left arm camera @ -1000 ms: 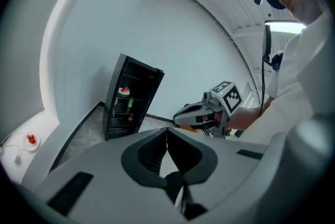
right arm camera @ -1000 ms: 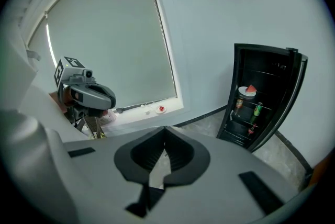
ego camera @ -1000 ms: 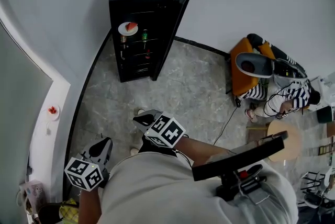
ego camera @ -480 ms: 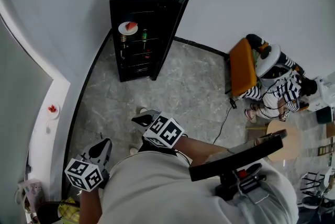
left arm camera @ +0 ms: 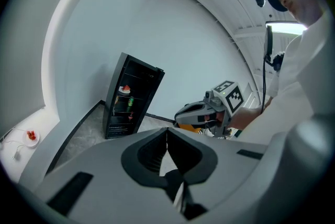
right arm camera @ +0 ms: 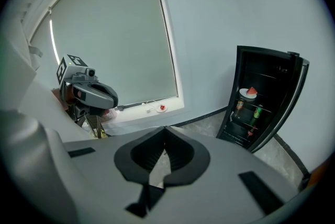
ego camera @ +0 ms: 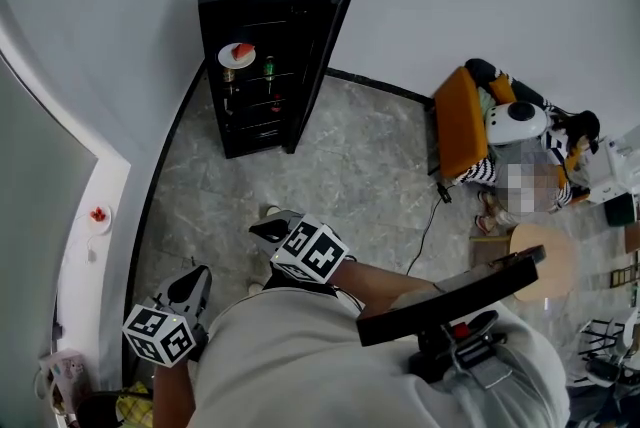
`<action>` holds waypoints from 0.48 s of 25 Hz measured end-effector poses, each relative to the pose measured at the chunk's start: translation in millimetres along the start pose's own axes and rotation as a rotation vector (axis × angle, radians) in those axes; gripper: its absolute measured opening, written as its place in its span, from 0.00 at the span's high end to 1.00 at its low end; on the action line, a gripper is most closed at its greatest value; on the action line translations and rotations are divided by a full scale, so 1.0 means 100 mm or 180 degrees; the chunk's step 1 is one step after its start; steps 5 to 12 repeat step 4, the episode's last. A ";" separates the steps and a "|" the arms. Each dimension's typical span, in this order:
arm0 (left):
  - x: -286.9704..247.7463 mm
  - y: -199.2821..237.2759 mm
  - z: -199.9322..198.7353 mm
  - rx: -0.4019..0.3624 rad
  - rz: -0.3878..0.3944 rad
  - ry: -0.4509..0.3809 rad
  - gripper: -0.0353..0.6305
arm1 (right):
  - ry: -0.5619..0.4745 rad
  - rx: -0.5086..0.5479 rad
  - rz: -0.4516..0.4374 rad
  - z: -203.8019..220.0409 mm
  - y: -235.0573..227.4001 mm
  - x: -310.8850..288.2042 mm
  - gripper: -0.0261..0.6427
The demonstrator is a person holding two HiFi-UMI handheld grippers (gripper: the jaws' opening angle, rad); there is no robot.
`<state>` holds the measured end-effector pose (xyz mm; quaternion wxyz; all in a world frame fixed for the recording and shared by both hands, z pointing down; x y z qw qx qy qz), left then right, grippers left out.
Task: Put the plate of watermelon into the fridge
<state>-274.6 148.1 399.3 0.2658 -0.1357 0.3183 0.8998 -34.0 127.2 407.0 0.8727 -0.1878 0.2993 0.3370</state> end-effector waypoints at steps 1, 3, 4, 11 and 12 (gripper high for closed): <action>-0.01 0.00 -0.01 -0.0004 0.0004 0.0000 0.93 | 0.0000 0.0000 0.0004 0.00 -0.01 0.00 0.94; -0.04 0.00 -0.03 -0.0011 0.0013 -0.0001 0.93 | 0.0002 0.0002 0.0012 0.00 -0.04 0.00 0.94; -0.06 0.00 -0.05 -0.0015 0.0017 -0.0003 0.93 | 0.0003 0.0004 0.0016 0.00 -0.05 0.01 0.94; -0.06 0.00 -0.05 -0.0015 0.0017 -0.0003 0.93 | 0.0003 0.0004 0.0016 0.00 -0.05 0.01 0.94; -0.06 0.00 -0.05 -0.0015 0.0017 -0.0003 0.93 | 0.0003 0.0004 0.0016 0.00 -0.05 0.01 0.94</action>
Point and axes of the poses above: the fingertips, and each gripper's own axes: x backward along the fingers, y to its left, z out of its underside, the point moved 10 cm from there along x, backward along the fingers, and after that the axes turned 4 degrees about x, right-handed, at the moved point
